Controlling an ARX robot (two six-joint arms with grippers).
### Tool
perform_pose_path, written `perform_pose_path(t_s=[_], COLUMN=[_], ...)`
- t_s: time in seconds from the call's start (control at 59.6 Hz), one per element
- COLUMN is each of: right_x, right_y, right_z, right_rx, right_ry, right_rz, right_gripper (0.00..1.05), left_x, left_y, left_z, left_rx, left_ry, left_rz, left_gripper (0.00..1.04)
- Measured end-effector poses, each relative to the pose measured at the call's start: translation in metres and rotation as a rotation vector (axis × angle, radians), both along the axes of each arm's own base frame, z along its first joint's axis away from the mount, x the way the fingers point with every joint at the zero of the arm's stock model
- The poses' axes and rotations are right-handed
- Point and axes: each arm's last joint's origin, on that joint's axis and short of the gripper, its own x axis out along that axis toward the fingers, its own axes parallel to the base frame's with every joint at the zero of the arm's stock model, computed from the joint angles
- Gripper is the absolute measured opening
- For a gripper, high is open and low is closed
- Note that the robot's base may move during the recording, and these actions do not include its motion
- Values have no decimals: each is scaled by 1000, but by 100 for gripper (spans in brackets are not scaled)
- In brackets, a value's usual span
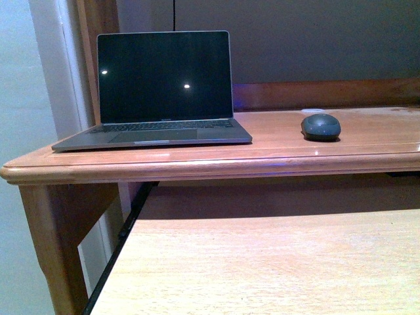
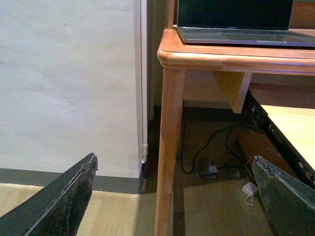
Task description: Place mouse
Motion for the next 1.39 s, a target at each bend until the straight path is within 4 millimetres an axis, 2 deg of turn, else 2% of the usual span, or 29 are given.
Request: perform_pose_path(t_s=[0.352,0.57,0.738,0.839,0.973,1.091,1.208,1.393], right_x=[-6,12,44,73,144,183,198,197], right_y=[-12,-3,20,39,95,140,159,158], right_z=[-14,-15,-15,-14,-3,0,2,4], right_rx=[35,-37,-55,-52,-46,-63,-89,-80], right_ry=[31,-17,-54,-77,-125,-136,-138,-135], right_rz=[2,-19,-19,-46,-106,-143,-182,-201], right_gripper=[97,97,97,97,97,97,97,97], left_x=[0,0,0,0,0,0,0,0], left_y=[0,0,0,0,0,0,0,0], left_z=[0,0,0,0,0,0,0,0], left_rx=[0,0,0,0,0,0,0,0], left_ry=[0,-1,-1,-1,-1,-1,-1,-1], left_rz=[0,0,0,0,0,0,0,0], left_gripper=[97,97,97,97,97,97,97,97])
